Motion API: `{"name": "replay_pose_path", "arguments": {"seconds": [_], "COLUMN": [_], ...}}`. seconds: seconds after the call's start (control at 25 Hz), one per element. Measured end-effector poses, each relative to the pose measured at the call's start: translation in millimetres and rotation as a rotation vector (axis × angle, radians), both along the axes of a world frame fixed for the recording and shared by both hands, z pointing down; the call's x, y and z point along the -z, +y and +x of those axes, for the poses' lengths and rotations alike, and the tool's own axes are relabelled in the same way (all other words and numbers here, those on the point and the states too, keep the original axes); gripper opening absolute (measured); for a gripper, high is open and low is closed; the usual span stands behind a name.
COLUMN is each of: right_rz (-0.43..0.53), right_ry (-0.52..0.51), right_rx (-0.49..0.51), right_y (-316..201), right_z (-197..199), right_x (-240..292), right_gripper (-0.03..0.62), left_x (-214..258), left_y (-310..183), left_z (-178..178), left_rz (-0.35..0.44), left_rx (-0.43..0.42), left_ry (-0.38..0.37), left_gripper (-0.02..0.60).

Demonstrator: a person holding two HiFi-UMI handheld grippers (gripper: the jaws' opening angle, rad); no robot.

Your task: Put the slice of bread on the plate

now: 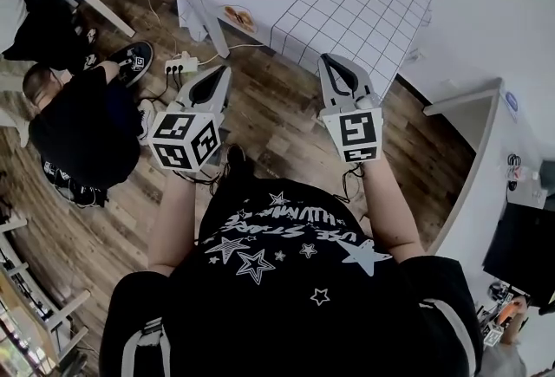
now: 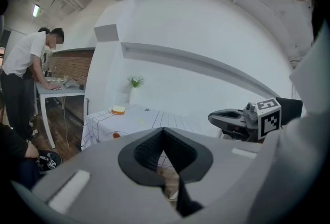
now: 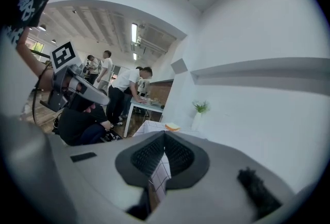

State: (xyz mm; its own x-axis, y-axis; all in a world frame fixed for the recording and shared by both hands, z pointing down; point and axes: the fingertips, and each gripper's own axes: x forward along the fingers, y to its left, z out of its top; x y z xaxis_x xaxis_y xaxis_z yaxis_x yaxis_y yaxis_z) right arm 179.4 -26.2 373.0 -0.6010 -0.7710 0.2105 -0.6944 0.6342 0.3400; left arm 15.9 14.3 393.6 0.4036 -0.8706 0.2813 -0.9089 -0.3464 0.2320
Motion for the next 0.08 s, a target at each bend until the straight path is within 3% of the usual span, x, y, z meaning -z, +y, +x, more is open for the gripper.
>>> {"name": "replay_pose_path", "arguments": {"seconds": [0.08], "right_rz": [0.001], "right_ry": [0.007], "right_rx": [0.014], "right_y": [7.0], "right_z": [15.5], "right_x": [2.8], "right_gripper": [0.014], "left_x": [5.1], "left_y": [2.7], "left_z": [16.7], "left_rz": [0.003], "left_rx": [0.008], "left_ry": [-0.003], "left_gripper": [0.008]}}
